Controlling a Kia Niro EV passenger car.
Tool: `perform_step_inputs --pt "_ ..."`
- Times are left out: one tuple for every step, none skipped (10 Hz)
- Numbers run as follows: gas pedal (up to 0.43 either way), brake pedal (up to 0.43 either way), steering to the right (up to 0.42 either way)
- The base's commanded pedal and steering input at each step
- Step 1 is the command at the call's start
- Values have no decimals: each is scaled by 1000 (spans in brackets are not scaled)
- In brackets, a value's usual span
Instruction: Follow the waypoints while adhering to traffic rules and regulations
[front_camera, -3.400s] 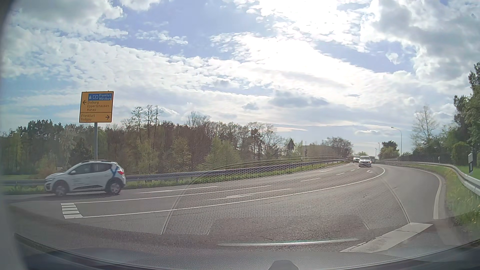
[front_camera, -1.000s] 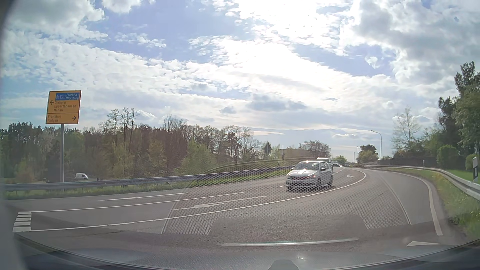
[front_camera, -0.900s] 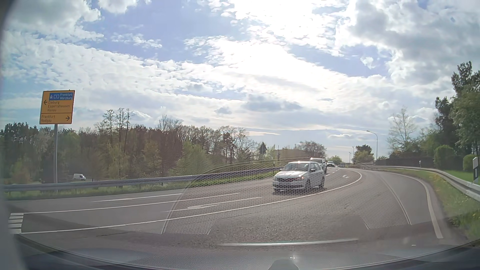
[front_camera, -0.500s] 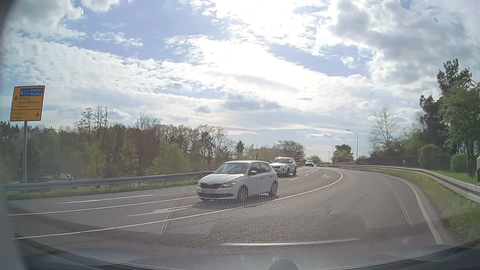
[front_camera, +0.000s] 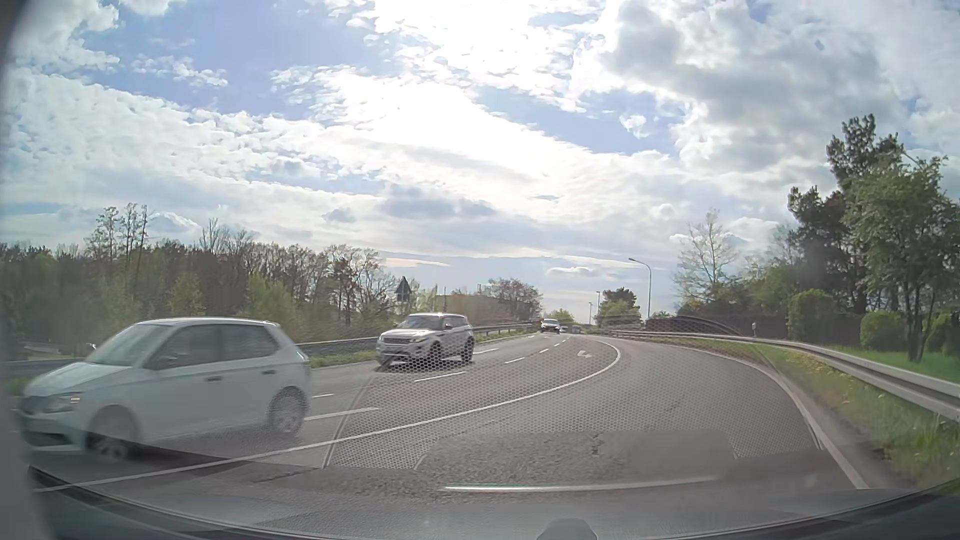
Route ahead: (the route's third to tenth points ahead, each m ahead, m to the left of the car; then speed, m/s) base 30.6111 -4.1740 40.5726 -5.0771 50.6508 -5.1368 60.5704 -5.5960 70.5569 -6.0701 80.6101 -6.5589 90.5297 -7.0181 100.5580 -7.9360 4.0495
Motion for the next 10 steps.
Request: perform_step_inputs --pt "469 0 271" --pt "469 0 256" --pt "469 0 239" --pt "469 0 219" --pt "469 0 199" --pt "469 0 181" --pt "469 0 156" --pt "469 0 133" --pt "469 0 102" --pt "469 0 80"
